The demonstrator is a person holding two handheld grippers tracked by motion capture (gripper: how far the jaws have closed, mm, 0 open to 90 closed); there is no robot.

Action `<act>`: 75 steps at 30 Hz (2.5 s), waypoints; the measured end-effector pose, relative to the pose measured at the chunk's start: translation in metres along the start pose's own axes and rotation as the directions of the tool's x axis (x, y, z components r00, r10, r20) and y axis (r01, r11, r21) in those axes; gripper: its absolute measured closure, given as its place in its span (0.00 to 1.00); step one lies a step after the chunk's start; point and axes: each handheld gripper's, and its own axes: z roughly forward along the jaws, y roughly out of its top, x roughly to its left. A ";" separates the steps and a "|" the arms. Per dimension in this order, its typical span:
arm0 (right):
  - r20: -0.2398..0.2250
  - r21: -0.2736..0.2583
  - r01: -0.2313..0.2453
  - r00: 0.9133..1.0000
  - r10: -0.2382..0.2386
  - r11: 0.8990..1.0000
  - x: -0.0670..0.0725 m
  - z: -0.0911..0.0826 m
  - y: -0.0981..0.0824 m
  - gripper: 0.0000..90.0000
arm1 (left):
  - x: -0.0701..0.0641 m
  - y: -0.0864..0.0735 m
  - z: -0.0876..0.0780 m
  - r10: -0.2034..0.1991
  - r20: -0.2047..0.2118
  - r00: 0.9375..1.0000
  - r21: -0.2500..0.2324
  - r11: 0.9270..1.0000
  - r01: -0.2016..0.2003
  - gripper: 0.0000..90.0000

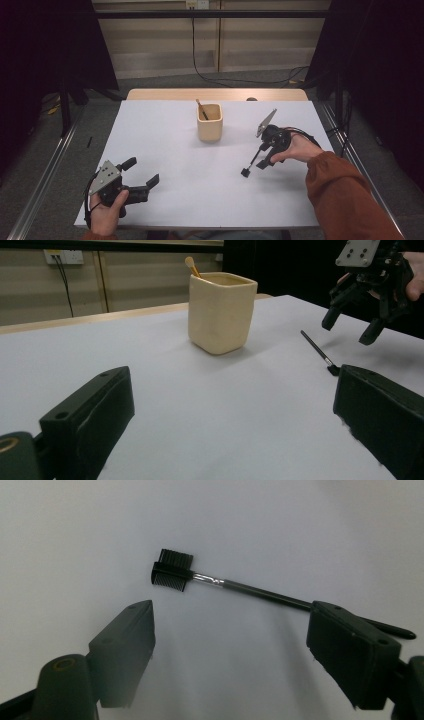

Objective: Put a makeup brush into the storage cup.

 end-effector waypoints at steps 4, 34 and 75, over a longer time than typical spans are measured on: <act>0.029 0.015 0.001 1.000 -0.001 1.000 -0.008 -0.001 0.002 0.23 | 0.000 0.000 0.000 0.005 0.003 1.000 0.001 1.000 -0.005 0.03; 0.118 0.125 0.090 0.987 -0.105 0.988 -0.044 0.027 0.011 0.27 | 0.000 -0.001 0.001 -0.004 0.012 1.000 0.001 1.000 0.004 0.03; 0.059 0.243 0.097 0.992 -0.115 0.965 -0.045 0.027 0.017 0.84 | 0.000 -0.001 0.000 0.006 0.016 1.000 0.008 1.000 -0.006 0.03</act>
